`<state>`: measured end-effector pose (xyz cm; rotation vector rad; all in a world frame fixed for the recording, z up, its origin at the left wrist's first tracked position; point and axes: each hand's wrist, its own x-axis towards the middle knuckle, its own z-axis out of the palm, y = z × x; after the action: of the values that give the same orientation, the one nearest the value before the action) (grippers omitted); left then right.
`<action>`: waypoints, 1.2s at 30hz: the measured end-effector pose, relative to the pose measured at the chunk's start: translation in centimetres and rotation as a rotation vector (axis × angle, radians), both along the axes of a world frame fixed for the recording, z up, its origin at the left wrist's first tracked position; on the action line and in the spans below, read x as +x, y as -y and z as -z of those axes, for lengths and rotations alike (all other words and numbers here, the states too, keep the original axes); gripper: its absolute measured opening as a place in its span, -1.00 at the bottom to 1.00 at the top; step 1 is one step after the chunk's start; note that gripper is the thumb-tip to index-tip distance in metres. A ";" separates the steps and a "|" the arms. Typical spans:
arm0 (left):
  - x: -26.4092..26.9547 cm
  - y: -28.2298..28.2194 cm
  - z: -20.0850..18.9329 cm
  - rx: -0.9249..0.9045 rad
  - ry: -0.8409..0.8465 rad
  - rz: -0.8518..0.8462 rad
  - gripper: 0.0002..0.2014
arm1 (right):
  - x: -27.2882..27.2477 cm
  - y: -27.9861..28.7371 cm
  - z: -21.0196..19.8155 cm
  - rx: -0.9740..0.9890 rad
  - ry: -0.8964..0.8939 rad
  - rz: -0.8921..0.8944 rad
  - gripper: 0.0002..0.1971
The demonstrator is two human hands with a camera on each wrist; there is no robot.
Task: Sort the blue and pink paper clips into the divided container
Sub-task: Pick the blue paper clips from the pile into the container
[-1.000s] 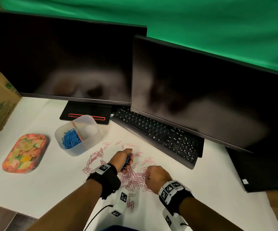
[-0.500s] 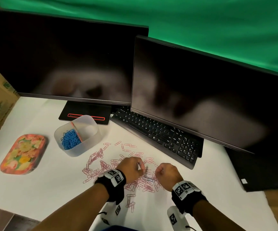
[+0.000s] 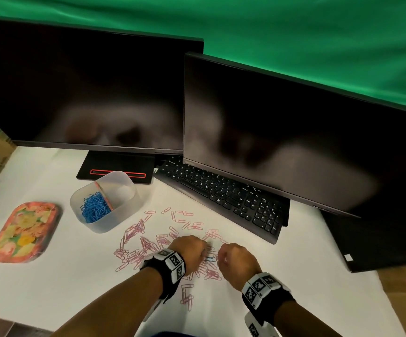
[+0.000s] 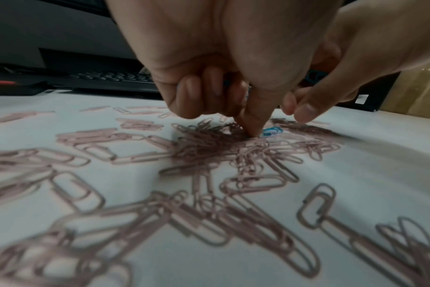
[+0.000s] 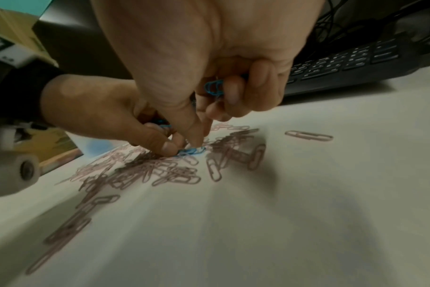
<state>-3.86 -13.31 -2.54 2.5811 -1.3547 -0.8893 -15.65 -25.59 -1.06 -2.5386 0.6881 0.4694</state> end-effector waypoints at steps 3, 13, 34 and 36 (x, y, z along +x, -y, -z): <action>0.4 -0.2 0.0 0.013 0.001 -0.029 -0.80 | 0.1 -0.5 0.2 -0.009 -0.020 -0.065 -0.79; 1.2 -0.9 -0.3 -0.066 -0.065 -0.180 -0.82 | 2.1 -1.0 -0.1 -0.064 -0.064 -0.171 -0.75; 2.8 -2.7 -0.5 -0.266 -0.370 -0.582 -0.88 | 4.0 -1.4 -2.3 -0.107 -0.263 -0.300 -0.74; 3.4 -3.0 -0.6 -0.337 -0.588 -0.756 -0.79 | 4.4 -1.0 -3.3 -0.024 -0.204 -0.223 -0.80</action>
<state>-0.47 -10.28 -1.90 2.0429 -0.2919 -1.0187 -11.26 -24.56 2.26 -2.6269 0.4835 0.8101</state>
